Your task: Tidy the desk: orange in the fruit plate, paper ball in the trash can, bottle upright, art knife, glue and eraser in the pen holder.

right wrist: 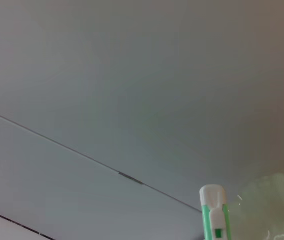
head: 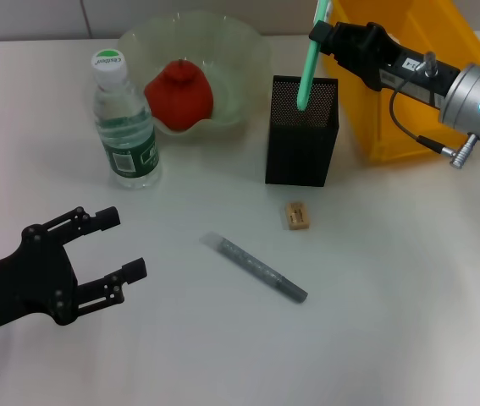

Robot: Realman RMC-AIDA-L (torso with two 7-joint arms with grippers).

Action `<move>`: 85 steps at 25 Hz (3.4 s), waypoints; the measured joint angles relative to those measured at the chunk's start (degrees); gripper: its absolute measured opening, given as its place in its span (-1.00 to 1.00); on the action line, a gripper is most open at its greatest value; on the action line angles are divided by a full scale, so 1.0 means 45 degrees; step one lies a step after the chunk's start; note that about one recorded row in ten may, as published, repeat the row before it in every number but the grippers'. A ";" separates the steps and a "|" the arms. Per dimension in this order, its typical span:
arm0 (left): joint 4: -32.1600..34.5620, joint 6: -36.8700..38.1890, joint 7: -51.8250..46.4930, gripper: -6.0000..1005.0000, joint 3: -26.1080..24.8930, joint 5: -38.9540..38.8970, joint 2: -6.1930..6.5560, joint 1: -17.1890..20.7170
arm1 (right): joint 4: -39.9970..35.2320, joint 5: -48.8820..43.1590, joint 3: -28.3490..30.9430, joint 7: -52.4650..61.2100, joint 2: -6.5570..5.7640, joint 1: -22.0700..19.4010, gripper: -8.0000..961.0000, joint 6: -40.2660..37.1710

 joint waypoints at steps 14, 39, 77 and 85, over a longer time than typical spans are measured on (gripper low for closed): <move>0.0000 0.0025 0.0000 0.56 0.0000 0.0001 0.0037 -0.0001 | -0.0796 0.0002 0.0332 -0.5504 0.0305 -0.0305 -0.63 -0.0112; 0.0000 0.0058 -0.0037 0.56 -0.0019 -0.0001 -0.0008 0.0015 | 0.0119 -0.0079 0.0155 -1.4138 0.0424 -0.0235 -0.60 -0.0131; 0.0000 0.0213 -0.0019 0.56 -0.0039 -0.0018 0.0040 0.0018 | -0.0033 0.0018 0.0267 -1.3264 0.0384 -0.0482 0.51 -0.0990; -0.0001 0.0253 -0.0001 0.56 -0.0038 -0.0007 0.0040 0.0020 | -0.1908 -0.1709 0.0161 -1.1002 0.0316 -0.1271 0.51 -0.3550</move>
